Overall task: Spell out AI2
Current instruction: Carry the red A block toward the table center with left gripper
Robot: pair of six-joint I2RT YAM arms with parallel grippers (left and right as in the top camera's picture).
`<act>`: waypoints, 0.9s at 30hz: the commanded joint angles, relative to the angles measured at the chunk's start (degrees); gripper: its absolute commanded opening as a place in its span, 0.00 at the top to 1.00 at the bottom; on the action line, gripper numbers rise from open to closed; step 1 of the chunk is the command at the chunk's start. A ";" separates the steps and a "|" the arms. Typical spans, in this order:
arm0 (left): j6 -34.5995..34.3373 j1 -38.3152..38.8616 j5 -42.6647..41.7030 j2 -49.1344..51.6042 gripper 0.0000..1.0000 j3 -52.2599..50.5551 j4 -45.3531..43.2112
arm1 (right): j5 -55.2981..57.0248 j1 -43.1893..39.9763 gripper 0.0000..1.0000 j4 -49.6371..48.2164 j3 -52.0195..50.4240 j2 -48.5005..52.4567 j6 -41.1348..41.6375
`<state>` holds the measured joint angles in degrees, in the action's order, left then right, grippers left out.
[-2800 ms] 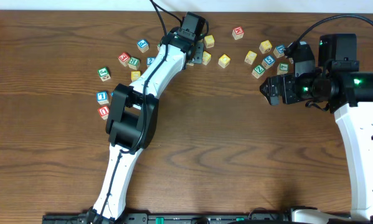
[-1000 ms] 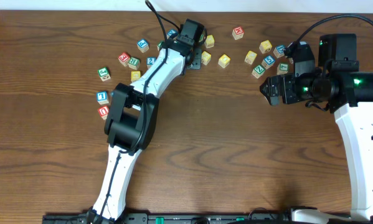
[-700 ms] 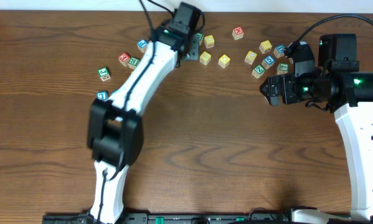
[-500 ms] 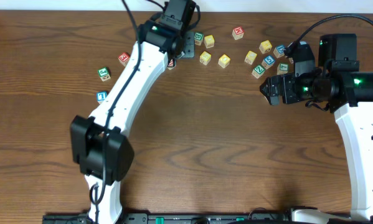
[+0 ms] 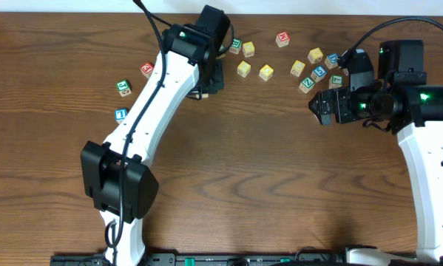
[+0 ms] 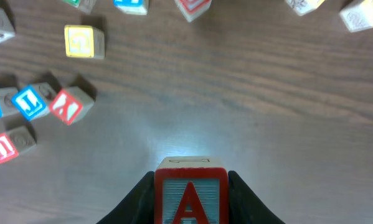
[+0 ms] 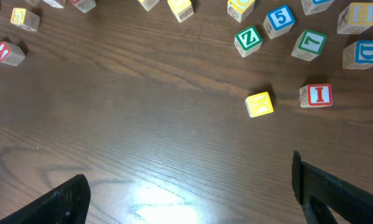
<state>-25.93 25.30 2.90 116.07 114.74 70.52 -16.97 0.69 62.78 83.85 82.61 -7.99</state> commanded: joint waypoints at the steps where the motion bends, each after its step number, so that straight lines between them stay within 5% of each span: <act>1: -1.86 0.63 -0.28 1.27 0.72 -0.39 1.49 | -0.52 -0.26 0.01 0.04 1.20 0.02 -0.44; 11: -6.16 3.32 -1.46 1.79 0.72 -13.07 -5.27 | -0.52 -0.28 0.01 0.04 1.20 0.02 -0.44; 27: -6.19 7.52 1.40 1.81 0.76 -28.98 -29.05 | -0.52 -0.26 0.01 0.04 1.20 0.02 -0.44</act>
<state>-31.55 32.71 1.91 117.25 87.13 42.72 -16.97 0.69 62.78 83.85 82.61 -7.99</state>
